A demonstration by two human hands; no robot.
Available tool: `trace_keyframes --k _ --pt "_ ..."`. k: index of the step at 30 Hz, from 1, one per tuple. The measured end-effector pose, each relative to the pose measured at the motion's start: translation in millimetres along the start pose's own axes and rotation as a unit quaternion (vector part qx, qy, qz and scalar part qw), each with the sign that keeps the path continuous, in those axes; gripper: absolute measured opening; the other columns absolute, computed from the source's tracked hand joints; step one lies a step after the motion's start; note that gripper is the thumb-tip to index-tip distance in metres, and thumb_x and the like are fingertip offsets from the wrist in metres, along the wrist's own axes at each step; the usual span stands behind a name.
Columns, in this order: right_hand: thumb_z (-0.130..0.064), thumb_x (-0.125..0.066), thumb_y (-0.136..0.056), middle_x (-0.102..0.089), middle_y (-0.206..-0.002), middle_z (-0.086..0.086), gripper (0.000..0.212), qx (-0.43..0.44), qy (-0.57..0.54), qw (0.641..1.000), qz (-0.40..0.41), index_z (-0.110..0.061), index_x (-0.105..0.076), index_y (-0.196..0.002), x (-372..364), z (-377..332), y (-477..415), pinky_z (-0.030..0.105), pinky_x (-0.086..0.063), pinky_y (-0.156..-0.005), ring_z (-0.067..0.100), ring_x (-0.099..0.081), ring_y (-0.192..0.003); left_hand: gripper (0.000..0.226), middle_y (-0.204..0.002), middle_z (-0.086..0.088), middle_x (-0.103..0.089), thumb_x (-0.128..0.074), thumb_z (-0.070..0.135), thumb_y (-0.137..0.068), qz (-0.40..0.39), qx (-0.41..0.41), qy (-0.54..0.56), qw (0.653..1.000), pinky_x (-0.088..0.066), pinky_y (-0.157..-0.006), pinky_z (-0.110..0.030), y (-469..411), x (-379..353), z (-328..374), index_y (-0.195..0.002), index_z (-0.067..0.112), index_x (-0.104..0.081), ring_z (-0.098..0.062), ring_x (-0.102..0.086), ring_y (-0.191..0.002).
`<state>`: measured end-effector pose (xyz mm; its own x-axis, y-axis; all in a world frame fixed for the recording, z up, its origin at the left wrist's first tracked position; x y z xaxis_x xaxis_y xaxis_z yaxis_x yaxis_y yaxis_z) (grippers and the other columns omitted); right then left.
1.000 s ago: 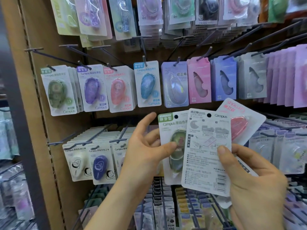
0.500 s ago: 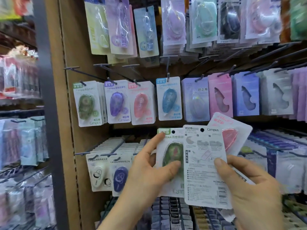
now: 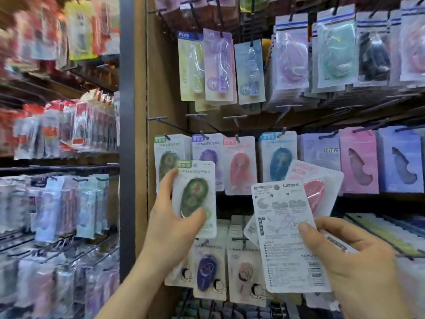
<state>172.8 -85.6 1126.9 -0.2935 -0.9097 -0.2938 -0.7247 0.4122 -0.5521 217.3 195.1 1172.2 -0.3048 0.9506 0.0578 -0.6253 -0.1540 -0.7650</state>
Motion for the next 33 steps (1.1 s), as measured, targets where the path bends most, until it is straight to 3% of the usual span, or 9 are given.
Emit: trace_keyframes --k 3,6,10,17,23,27,31,33 --pt "-0.011 -0.082 -0.064 -0.071 -0.060 0.008 0.014 0.007 -0.007 1.000 -0.011 -0.023 -0.076 -0.067 -19.4 -2.4 -0.5 0.030 -0.058 -0.048 0.018 -0.065 -0.049 0.071 -0.138 0.009 -0.050 -0.072 0.009 -0.084 0.078 -0.036 -0.061 0.994 -0.047 -0.096 -0.017 -29.4 38.1 -0.6 -0.144 0.026 -0.039 -0.003 -0.053 -0.121" --pt "0.000 -0.081 -0.067 -0.068 -0.053 0.006 0.023 0.006 -0.020 1.000 -0.020 -0.021 -0.075 -0.062 -37.2 -0.3 1.8 0.020 -0.052 -0.042 0.013 -0.060 -0.042 0.069 -0.137 0.010 -0.045 -0.071 0.014 -0.086 0.097 -0.078 -0.104 0.987 -0.037 -0.100 -0.010 -51.6 53.8 7.8 -0.146 0.019 -0.038 -0.002 -0.044 -0.126" --pt "-0.002 -0.082 -0.068 -0.068 -0.054 0.006 0.024 0.016 -0.008 0.999 -0.032 -0.023 -0.075 -0.061 -52.5 2.4 3.5 0.016 -0.049 -0.042 0.011 -0.059 -0.042 0.069 -0.130 0.004 -0.043 -0.068 0.016 -0.089 0.073 -0.073 -0.123 0.987 -0.043 -0.106 -0.037 -76.9 54.3 -0.4 -0.149 0.017 -0.034 -0.014 -0.048 -0.125" --pt "-0.002 -0.080 -0.070 -0.071 -0.058 0.005 0.022 0.011 -0.016 0.999 -0.047 -0.022 -0.076 -0.063 -63.1 6.9 2.8 0.019 -0.051 -0.043 0.012 -0.064 -0.046 0.071 -0.125 -0.003 -0.045 -0.061 0.026 -0.094 -0.015 -0.076 -0.273 0.959 -0.037 -0.089 -0.022 -92.3 44.6 -7.5 -0.154 0.020 -0.023 -0.010 -0.044 -0.108" --pt "-0.002 -0.079 -0.072 -0.070 -0.056 0.003 0.022 0.008 -0.014 0.998 -0.060 -0.022 -0.075 -0.063 -68.6 10.8 1.4 0.019 -0.049 -0.042 0.011 -0.063 -0.046 0.072 -0.135 -0.011 -0.048 -0.051 0.042 -0.096 -0.067 -0.090 -0.467 0.877 -0.045 -0.090 -0.038 -98.9 34.5 -2.3 -0.153 0.015 -0.017 -0.028 -0.054 -0.113" --pt "-0.005 -0.079 -0.070 -0.071 -0.059 0.006 0.019 0.008 -0.017 0.998 -0.068 -0.022 -0.075 -0.063 -70.6 12.2 1.2 0.023 -0.052 -0.043 0.015 -0.066 -0.048 0.068 -0.133 -0.012 -0.045 -0.049 0.049 -0.094 -0.019 -0.116 -0.590 0.798 -0.047 -0.084 -0.037 -97.6 28.6 2.6 -0.146 0.013 -0.024 -0.028 -0.050 -0.112" --pt "-0.008 -0.079 -0.069 -0.072 -0.063 0.008 0.012 0.008 -0.020 0.997 -0.074 -0.019 -0.074 -0.065 -69.7 13.1 0.8 0.027 -0.056 -0.045 0.020 -0.069 -0.053 0.069 -0.147 -0.015 -0.031 -0.052 0.053 -0.091 0.035 -0.161 -0.696 0.698 -0.047 -0.087 -0.037 -98.6 26.8 10.7 -0.141 0.010 -0.031 -0.031 -0.038 -0.124" --pt "-0.013 -0.079 -0.067 -0.073 -0.066 0.010 0.007 0.011 -0.019 0.997 -0.075 -0.017 -0.074 -0.067 -69.0 13.5 0.1 0.035 -0.059 -0.051 0.025 -0.071 -0.058 0.076 -0.145 -0.018 -0.036 -0.059 0.047 -0.089 0.031 -0.195 -0.696 0.691 -0.048 -0.085 -0.039 -99.6 23.3 11.1 -0.148 0.012 -0.026 -0.033 -0.042 -0.121"
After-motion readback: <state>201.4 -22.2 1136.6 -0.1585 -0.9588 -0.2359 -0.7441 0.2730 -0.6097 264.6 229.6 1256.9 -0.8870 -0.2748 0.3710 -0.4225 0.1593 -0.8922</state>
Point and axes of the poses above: each hand's wrist, its own y-axis away from the middle knuckle, its own x-axis out of the back of the hand, z = x × y, the point moved 10 cm from there along -y, towards the middle knuckle
